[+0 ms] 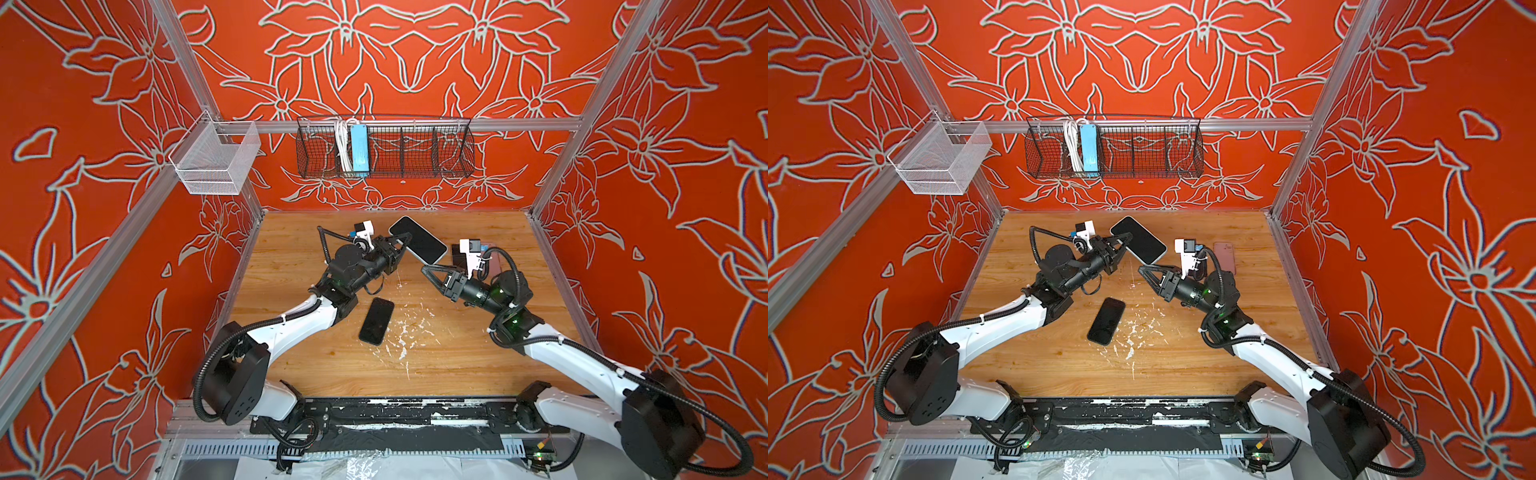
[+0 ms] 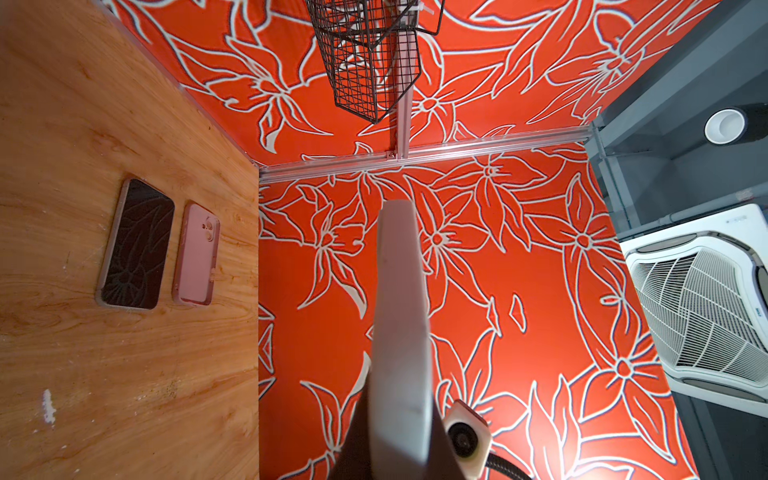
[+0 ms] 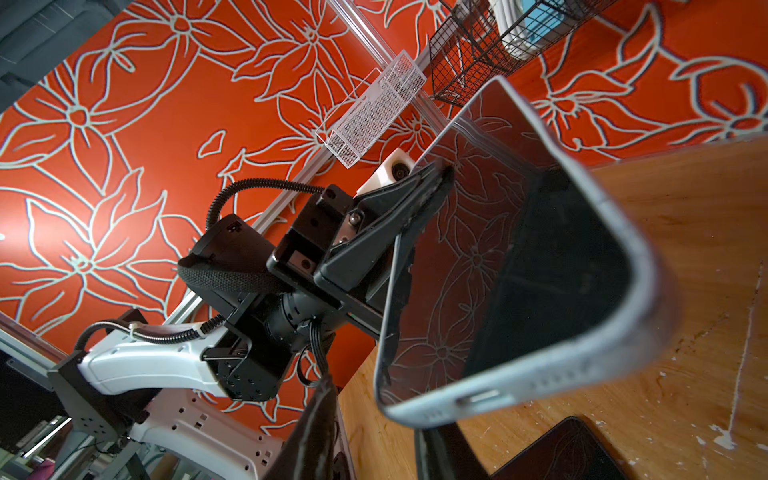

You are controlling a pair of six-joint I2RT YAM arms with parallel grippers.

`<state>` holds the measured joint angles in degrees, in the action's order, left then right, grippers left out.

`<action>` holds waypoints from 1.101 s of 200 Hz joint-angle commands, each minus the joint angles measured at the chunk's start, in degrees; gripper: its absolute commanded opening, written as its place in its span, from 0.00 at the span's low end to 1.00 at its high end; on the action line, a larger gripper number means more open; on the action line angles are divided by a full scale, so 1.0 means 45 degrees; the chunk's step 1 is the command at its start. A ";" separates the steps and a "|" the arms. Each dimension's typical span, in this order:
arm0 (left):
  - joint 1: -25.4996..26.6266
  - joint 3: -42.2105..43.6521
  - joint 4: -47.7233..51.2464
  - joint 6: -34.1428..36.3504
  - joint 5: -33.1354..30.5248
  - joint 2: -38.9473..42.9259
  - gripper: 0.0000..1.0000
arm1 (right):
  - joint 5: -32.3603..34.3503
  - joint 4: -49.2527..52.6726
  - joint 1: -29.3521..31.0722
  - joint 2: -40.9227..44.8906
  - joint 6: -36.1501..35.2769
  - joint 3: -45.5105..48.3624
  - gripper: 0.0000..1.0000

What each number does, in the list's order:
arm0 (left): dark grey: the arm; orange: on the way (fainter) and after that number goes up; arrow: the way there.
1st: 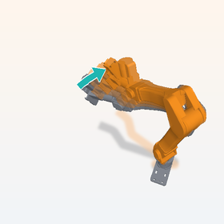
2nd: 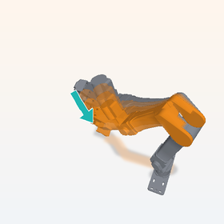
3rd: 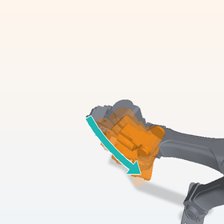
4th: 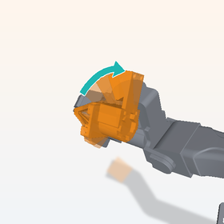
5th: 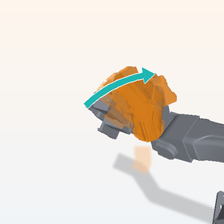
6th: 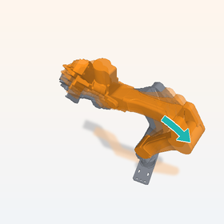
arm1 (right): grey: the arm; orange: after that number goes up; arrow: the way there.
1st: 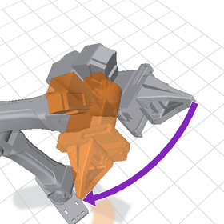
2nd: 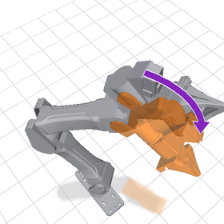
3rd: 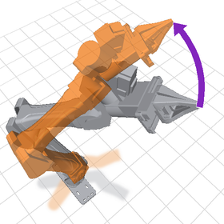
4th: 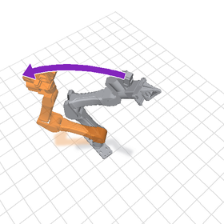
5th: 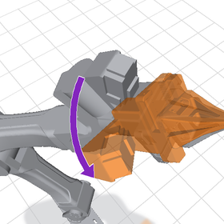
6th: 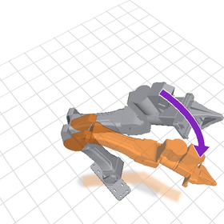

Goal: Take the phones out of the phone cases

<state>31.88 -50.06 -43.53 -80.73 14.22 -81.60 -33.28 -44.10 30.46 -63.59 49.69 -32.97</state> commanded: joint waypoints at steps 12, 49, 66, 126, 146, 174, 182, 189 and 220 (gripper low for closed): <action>-0.0034 -0.0242 -0.1186 -0.0067 0.0142 0.0172 0.00 | 0.0336 -0.0872 -0.0029 -0.0068 0.0230 -0.0431 0.23; -0.0033 -0.0216 -0.1313 -0.0276 0.0124 0.0132 0.00 | 0.0527 -0.0847 -0.0030 -0.0069 0.0115 -0.0352 0.12; -0.0024 -0.0200 -0.1382 -0.0405 0.0126 0.0133 0.00 | 0.0726 -0.0837 -0.0027 -0.0041 -0.0013 -0.0273 0.09; -0.0033 -0.0039 -0.1455 -0.0459 0.0025 0.0137 0.00 | 0.0608 -0.1198 -0.0028 -0.0026 0.0090 -0.0235 0.23; -0.0026 -0.0047 -0.1584 -0.0554 0.0073 0.0031 0.00 | 0.0486 -0.1300 -0.0029 0.0058 0.0301 -0.0230 0.32; -0.0017 -0.0081 -0.1731 -0.0688 0.0142 -0.0087 0.00 | 0.0740 -0.1301 -0.0029 0.0165 0.0647 -0.0242 0.33; -0.0014 -0.0089 -0.1753 -0.0693 0.0143 -0.0097 0.00 | 0.0871 -0.1123 -0.0028 0.0154 0.0714 -0.0289 0.32; -0.0011 -0.0119 -0.1736 -0.0693 0.0161 -0.0082 0.00 | 0.0946 -0.1218 -0.0020 0.0133 0.0771 -0.0273 0.32; -0.0014 -0.0104 -0.1694 -0.0654 0.0172 -0.0053 0.00 | 0.1108 -0.1367 -0.0029 -0.0023 0.0793 -0.0310 0.24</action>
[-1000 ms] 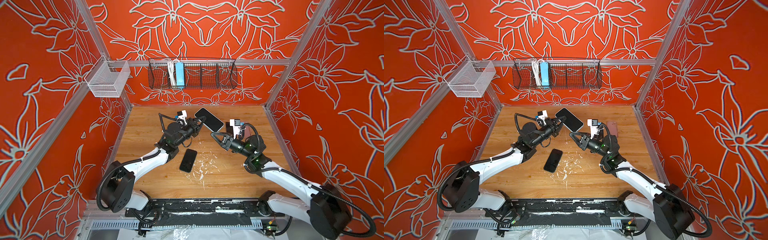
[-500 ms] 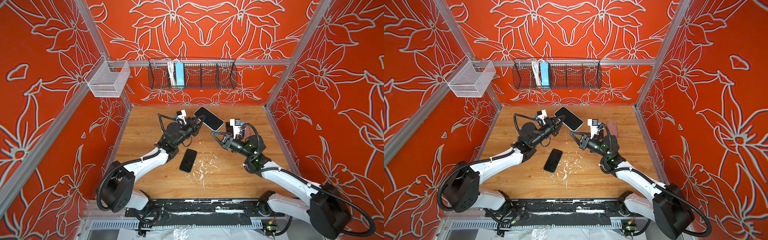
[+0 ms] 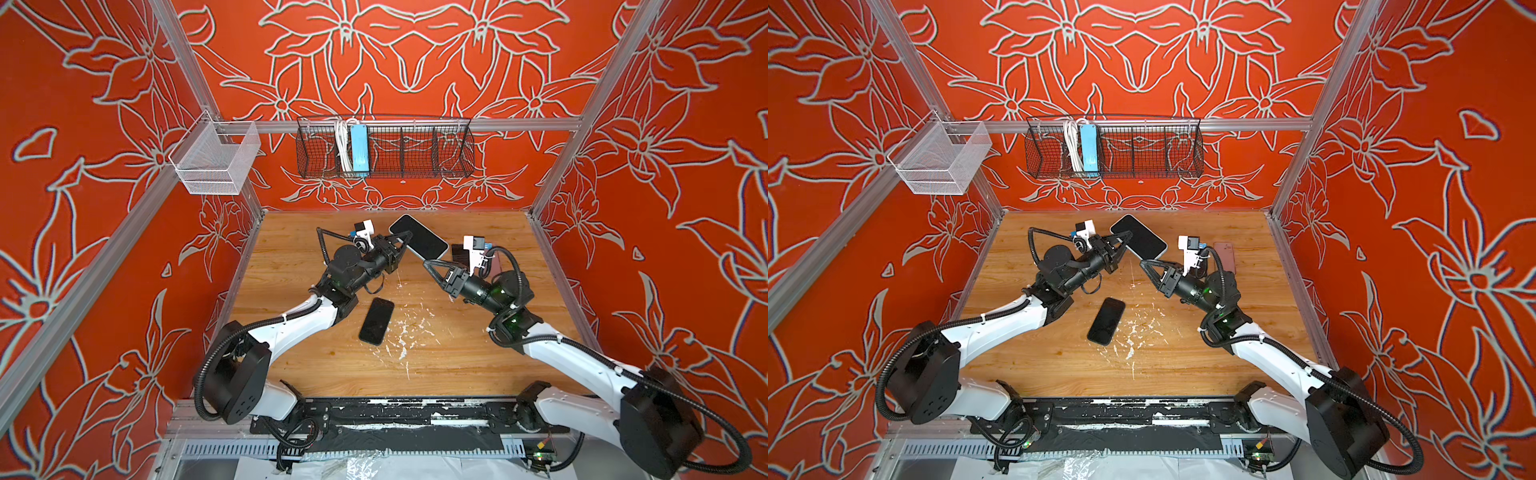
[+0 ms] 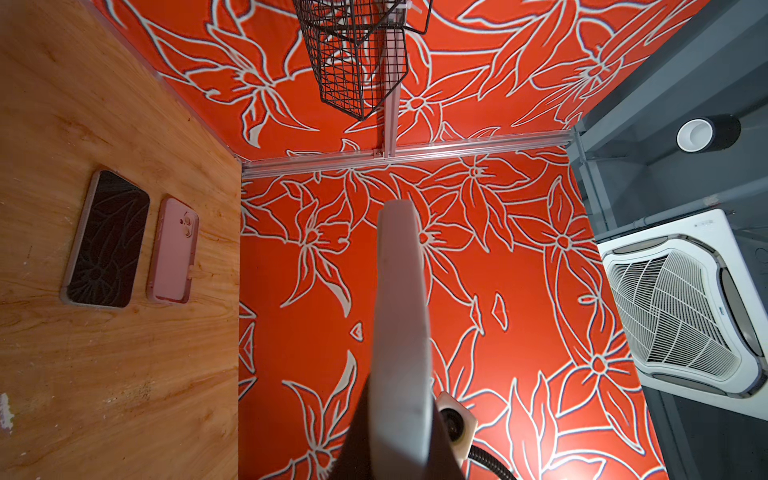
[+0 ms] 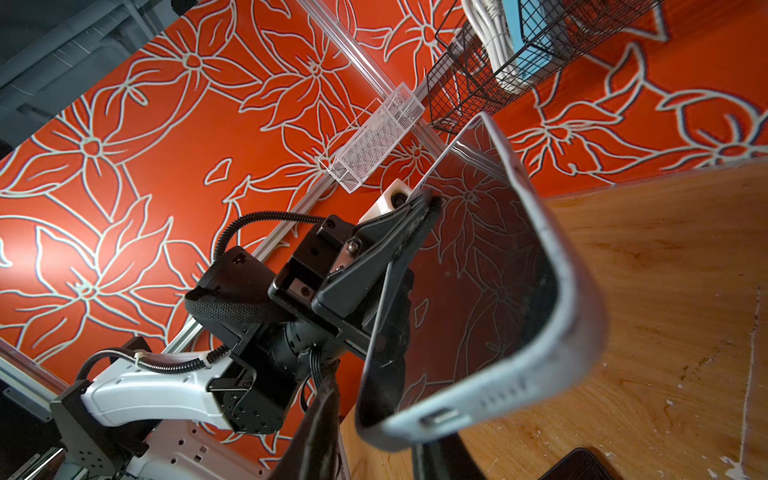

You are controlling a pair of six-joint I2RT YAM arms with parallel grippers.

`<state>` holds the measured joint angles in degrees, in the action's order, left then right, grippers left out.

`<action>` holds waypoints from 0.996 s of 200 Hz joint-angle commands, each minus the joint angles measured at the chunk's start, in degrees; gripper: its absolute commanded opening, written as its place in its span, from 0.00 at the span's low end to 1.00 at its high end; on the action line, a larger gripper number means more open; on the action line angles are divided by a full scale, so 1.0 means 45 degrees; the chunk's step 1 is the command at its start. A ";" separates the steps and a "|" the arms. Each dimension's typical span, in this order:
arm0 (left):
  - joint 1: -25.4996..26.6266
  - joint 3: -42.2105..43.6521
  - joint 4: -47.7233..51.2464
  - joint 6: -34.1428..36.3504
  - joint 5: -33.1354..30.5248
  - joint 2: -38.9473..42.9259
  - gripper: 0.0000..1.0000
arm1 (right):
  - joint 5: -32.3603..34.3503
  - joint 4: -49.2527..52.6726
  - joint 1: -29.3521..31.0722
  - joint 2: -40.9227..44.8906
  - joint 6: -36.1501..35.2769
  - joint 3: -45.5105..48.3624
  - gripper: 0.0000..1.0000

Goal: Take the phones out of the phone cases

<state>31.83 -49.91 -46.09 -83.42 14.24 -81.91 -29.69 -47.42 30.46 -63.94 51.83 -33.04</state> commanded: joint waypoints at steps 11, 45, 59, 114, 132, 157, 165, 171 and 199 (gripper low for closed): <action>-0.0004 -0.0108 -0.1141 -0.0076 0.0136 0.0028 0.00 | 0.0280 -0.0707 -0.0030 -0.0063 0.0337 -0.0334 0.21; 0.0011 -0.0099 -0.1146 -0.0096 0.0041 0.0036 0.00 | 0.0255 -0.0574 0.0038 -0.0196 0.0186 -0.0437 0.20; 0.0006 -0.0136 -0.1132 -0.0076 -0.0019 0.0016 0.00 | 0.0314 -0.0355 0.0086 -0.0195 -0.0022 -0.0481 0.21; 0.0113 -0.0376 -0.1185 -0.0115 -0.0059 -0.0248 0.00 | 0.0553 -0.0497 0.0263 -0.0497 -0.0169 -0.0510 0.22; 0.0113 -0.0400 -0.1204 -0.0144 -0.0086 -0.0293 0.00 | 0.0565 -0.0468 0.0275 -0.0555 -0.0227 -0.0569 0.21; 0.0133 -0.0430 -0.1275 -0.0220 -0.0115 -0.0369 0.00 | 0.0651 -0.0385 0.0301 -0.0585 -0.0363 -0.0560 0.18; 0.0133 -0.0419 -0.1308 -0.0235 -0.0107 -0.0394 0.00 | 0.0648 -0.0381 0.0312 -0.0576 -0.0430 -0.0564 0.17; 0.0133 -0.0432 -0.1302 -0.0279 -0.0116 -0.0417 0.00 | 0.0650 -0.0363 0.0331 -0.0595 -0.0515 -0.0550 0.17; 0.0133 -0.0457 -0.1185 -0.0600 -0.0216 -0.0462 0.00 | 0.0925 0.0179 0.0535 -0.0445 -0.1564 -0.0528 0.16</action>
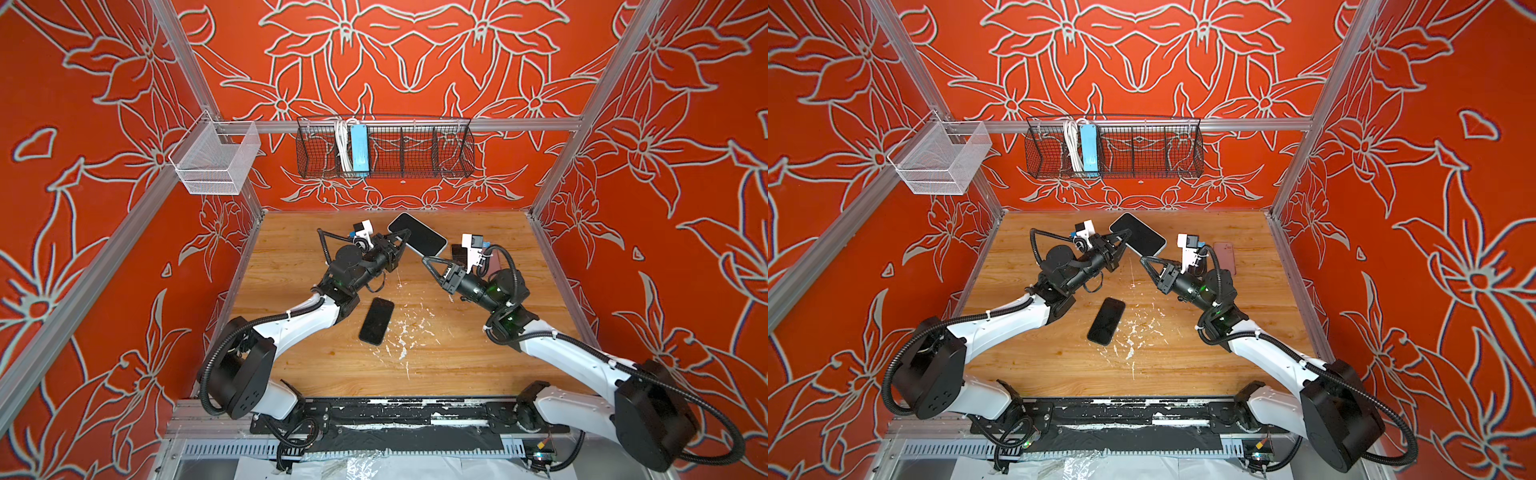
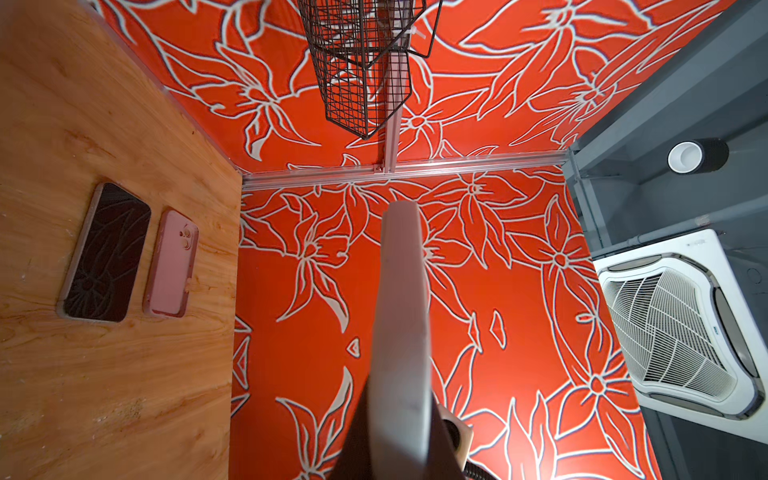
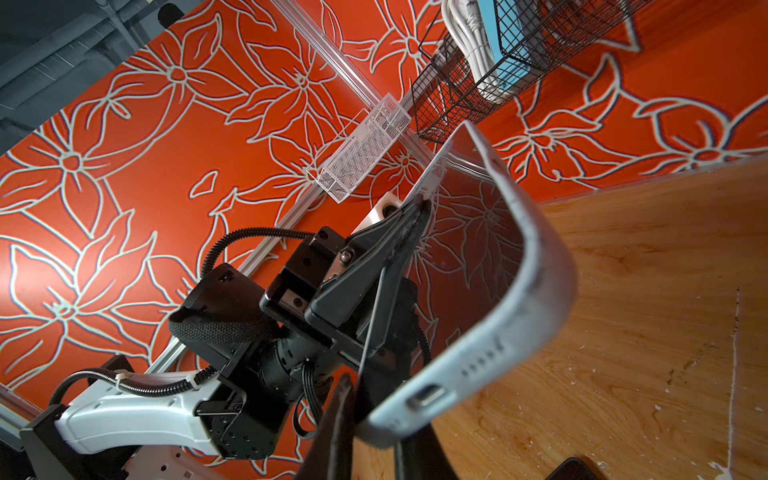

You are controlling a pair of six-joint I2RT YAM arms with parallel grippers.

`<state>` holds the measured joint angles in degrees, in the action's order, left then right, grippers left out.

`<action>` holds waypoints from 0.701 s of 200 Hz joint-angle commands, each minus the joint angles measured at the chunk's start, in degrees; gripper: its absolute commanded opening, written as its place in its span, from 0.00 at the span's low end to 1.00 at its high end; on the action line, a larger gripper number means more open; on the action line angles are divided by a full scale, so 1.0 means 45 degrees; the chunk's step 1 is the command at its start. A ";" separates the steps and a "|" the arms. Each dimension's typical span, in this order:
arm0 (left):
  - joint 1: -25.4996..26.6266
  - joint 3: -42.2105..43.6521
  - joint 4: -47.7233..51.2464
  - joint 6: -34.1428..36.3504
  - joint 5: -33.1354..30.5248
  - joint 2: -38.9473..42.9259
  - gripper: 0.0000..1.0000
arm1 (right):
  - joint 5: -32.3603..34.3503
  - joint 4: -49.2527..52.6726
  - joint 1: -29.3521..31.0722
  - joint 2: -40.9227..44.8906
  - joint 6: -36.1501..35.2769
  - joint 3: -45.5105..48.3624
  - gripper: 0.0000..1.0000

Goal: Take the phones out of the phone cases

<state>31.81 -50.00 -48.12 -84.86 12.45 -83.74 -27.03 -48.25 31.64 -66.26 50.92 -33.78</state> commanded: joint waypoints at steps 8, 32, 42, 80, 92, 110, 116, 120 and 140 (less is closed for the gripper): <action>0.0142 -0.0464 -0.0733 -0.0377 0.0151 -0.0072 0.00 | 0.0409 0.0595 0.0349 0.0114 -0.1774 -0.0364 0.16; 0.0195 -0.0462 -0.0681 -0.0726 0.0146 -0.0078 0.00 | 0.0824 0.1193 0.0522 0.0159 -0.2953 -0.0312 0.15; 0.0214 -0.0462 -0.0622 -0.0817 0.0149 -0.0015 0.00 | 0.1045 0.1249 0.0547 0.0149 -0.3315 -0.0222 0.15; 0.0235 -0.0448 -0.0421 -0.1005 0.0164 0.0261 0.00 | 0.1396 0.1426 0.0547 0.0002 -0.3834 -0.0167 0.11; 0.0233 -0.0446 -0.0401 -0.1042 0.0202 0.0342 0.00 | 0.1378 0.1408 0.0545 -0.0075 -0.3857 -0.0194 0.11; 0.0235 -0.0431 -0.0410 -0.1230 0.0241 0.0433 0.00 | 0.1486 0.1368 0.0547 -0.0110 -0.3923 -0.0152 0.10; 0.0235 -0.0421 -0.0437 -0.1306 0.0286 0.0433 0.00 | 0.1541 0.1381 0.0550 -0.0102 -0.3961 -0.0136 0.09; 0.0235 -0.0427 -0.0458 -0.1393 0.0297 0.0441 0.00 | 0.1567 0.1413 0.0548 -0.0100 -0.4002 -0.0135 0.09; 0.0235 -0.0483 -0.0415 -0.1528 0.0416 0.0458 0.00 | 0.1722 0.1634 0.0548 -0.0081 -0.4282 -0.0131 0.09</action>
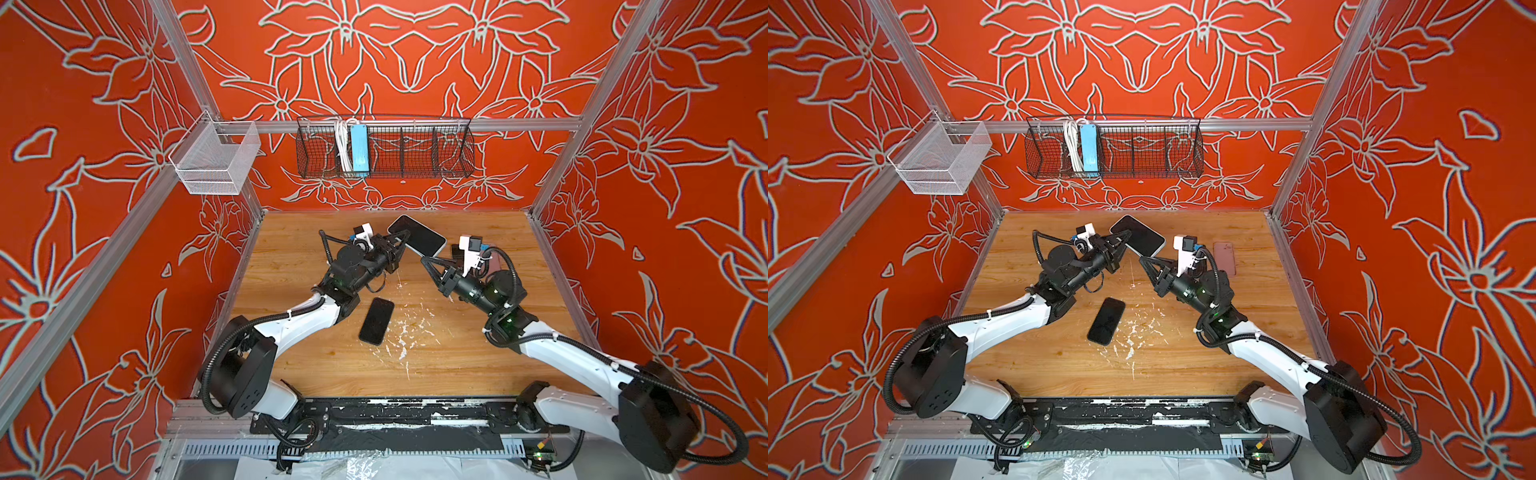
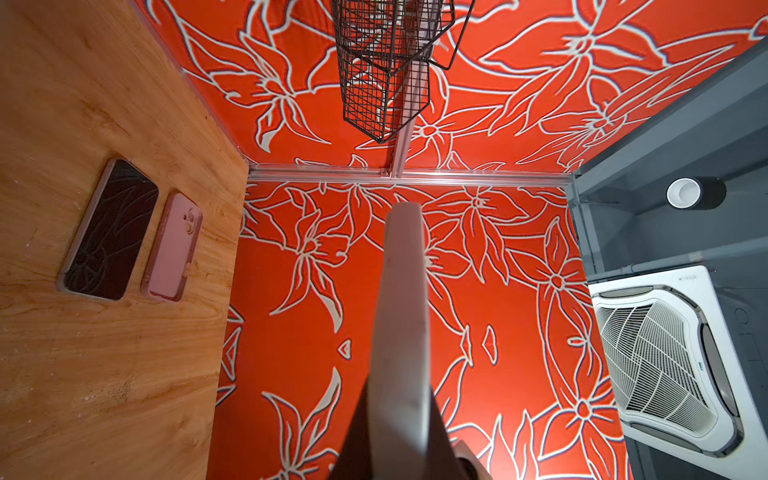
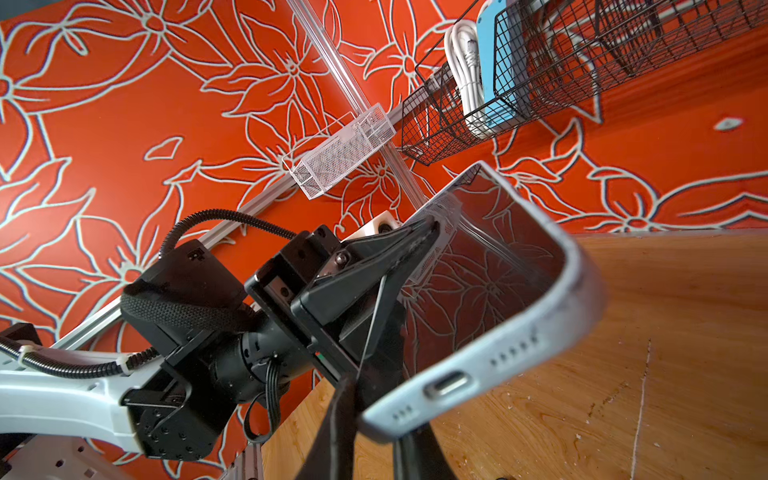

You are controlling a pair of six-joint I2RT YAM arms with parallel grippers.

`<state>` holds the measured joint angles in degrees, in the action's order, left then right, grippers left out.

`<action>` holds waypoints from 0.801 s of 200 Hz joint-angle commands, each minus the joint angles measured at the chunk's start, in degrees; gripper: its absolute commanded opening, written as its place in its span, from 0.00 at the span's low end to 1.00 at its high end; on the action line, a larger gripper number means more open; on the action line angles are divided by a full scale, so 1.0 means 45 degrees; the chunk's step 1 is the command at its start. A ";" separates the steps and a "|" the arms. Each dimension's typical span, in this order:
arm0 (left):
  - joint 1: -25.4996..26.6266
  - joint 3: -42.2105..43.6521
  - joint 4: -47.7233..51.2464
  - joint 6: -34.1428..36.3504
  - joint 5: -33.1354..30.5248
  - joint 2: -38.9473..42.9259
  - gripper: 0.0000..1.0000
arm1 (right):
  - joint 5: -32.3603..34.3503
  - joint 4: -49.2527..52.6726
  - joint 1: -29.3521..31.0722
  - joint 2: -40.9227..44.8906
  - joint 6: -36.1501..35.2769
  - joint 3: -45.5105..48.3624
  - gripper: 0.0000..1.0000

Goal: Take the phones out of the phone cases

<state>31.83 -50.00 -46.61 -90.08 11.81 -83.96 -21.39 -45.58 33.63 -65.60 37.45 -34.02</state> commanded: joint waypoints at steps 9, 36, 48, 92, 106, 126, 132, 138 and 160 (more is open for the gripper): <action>0.0235 -0.0499 -0.0679 -0.0349 0.0574 0.0532 0.00 | 0.0541 0.1115 0.0096 -0.0224 -0.1397 -0.0085 0.09; 0.0250 -0.0514 -0.0677 -0.0448 0.0624 0.0551 0.00 | 0.0723 0.1413 0.0107 -0.0203 -0.1700 -0.0115 0.09; 0.0250 -0.0528 -0.0639 -0.0465 0.0655 0.0562 0.00 | 0.0839 0.1522 0.0106 -0.0182 -0.1822 -0.0082 0.09; 0.0289 -0.0557 -0.0599 -0.0528 0.0700 0.0651 0.00 | 0.1076 0.1638 0.0086 -0.0131 -0.1936 0.0022 0.09; 0.0291 -0.0550 -0.0599 -0.0528 0.0731 0.0651 0.00 | 0.1176 0.1635 0.0087 -0.0102 -0.1921 0.0090 0.09; 0.0313 -0.0525 -0.0599 -0.0547 0.0747 0.0685 0.00 | 0.1180 0.1483 0.0013 -0.0042 -0.1805 0.0225 0.09; 0.0309 -0.0515 -0.0617 -0.0538 0.0748 0.0709 0.00 | 0.1178 0.1477 -0.0004 -0.0031 -0.1780 0.0237 0.08; 0.0308 -0.0530 -0.0636 -0.0548 0.0754 0.0707 0.00 | 0.1161 0.1477 -0.0012 -0.0001 -0.1762 0.0274 0.08; 0.0330 -0.0519 -0.0714 -0.0548 0.0831 0.0703 0.00 | 0.1106 0.1417 -0.0083 0.0086 -0.1649 0.0348 0.07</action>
<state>31.83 -50.00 -44.51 -91.59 11.44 -83.83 -19.33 -42.61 33.87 -65.32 31.73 -33.93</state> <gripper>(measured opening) 0.099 0.150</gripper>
